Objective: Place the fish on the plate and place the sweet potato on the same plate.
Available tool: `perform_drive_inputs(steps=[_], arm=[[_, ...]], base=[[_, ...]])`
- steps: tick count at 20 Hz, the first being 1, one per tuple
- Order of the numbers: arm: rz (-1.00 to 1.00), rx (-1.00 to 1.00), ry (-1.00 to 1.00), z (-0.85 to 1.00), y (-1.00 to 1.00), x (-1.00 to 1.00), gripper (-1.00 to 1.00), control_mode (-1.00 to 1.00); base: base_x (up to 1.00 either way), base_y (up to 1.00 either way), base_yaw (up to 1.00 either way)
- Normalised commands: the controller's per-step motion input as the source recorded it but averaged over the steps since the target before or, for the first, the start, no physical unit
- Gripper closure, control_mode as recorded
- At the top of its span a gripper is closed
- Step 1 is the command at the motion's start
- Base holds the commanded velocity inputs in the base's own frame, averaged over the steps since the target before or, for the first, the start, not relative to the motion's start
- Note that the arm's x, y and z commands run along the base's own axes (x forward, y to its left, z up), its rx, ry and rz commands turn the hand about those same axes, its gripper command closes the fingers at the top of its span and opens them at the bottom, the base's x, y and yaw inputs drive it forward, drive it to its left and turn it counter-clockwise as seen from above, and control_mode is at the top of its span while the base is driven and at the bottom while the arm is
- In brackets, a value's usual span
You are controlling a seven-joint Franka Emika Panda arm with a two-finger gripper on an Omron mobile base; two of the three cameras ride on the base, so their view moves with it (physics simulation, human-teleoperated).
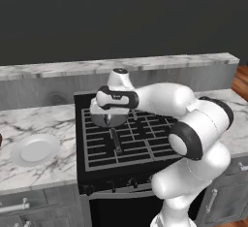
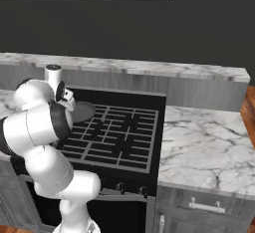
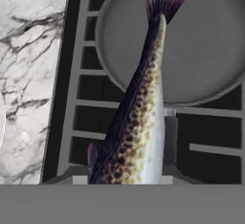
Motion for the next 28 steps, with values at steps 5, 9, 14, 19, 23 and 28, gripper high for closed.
perform_drive_inputs(steps=[5, 9, 14, 19, 23, 28], arm=[[0.0, 0.0, -0.02, 0.22, 0.34, -0.49, 1.0, -1.0], [0.0, 0.0, -0.03, 0.18, 0.36, -0.49, 1.0, -1.0], [0.0, 0.0, -0.04, 0.15, 0.48, -0.41, 1.0, -1.0], [0.0, -0.01, 0.0, 0.05, 0.64, -0.11, 1.0, -1.0], [0.01, 0.0, 0.0, 0.01, 0.65, -0.01, 1.0, -1.0], [0.0, -0.01, 0.0, 0.0, 0.63, 0.01, 1.0, -1.0]], base=[[0.0, 0.0, 0.0], [0.0, 0.0, 0.0], [0.0, 0.0, 0.0], [0.0, 0.0, 0.0], [0.0, 0.0, 0.0], [0.0, 0.0, 0.0]])
